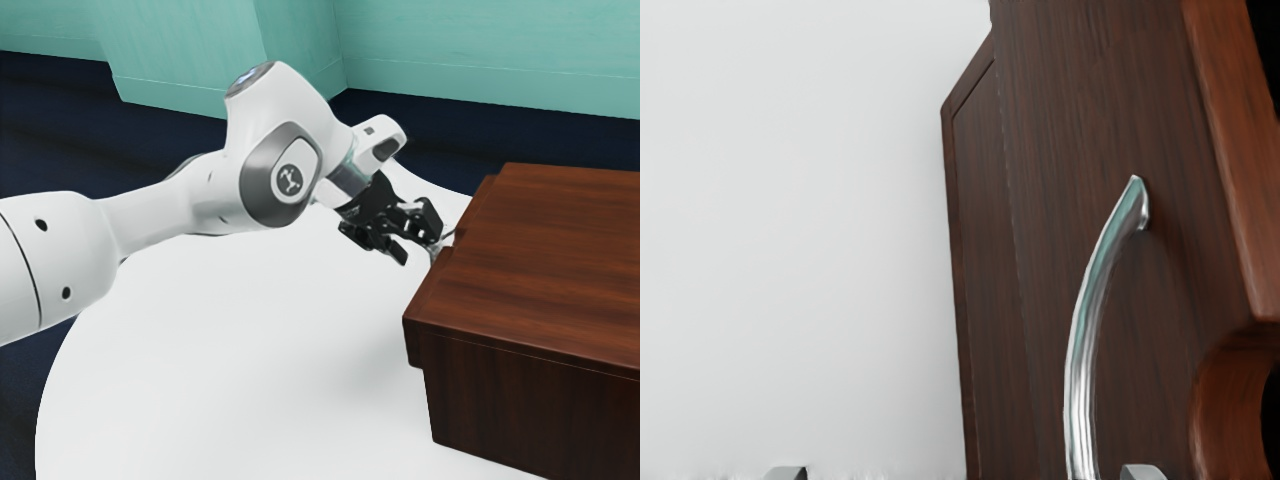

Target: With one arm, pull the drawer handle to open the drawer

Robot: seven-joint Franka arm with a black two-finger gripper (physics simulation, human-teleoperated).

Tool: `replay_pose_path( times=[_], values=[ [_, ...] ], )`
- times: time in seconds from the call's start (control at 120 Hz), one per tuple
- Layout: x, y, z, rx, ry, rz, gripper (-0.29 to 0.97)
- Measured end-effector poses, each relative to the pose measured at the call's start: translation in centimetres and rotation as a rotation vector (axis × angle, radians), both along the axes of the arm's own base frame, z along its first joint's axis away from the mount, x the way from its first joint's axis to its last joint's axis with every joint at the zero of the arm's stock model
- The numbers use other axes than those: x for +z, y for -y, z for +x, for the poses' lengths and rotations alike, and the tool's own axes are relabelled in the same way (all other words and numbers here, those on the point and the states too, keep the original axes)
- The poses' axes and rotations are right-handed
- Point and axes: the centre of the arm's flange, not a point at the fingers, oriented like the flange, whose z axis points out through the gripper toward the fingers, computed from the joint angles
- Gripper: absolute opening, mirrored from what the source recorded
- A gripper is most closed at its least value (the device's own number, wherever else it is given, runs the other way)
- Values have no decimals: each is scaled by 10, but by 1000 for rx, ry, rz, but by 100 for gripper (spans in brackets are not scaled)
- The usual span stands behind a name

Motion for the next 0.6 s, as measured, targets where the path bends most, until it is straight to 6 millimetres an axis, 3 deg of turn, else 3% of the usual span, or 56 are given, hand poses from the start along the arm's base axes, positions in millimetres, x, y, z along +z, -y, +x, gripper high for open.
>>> replay_pose_path(
  times=[0.292,0.6],
  values=[
    [3,-22,-8,37,-4,10,32],
    [5,-27,-9,51,-5,37,31]
  ],
)
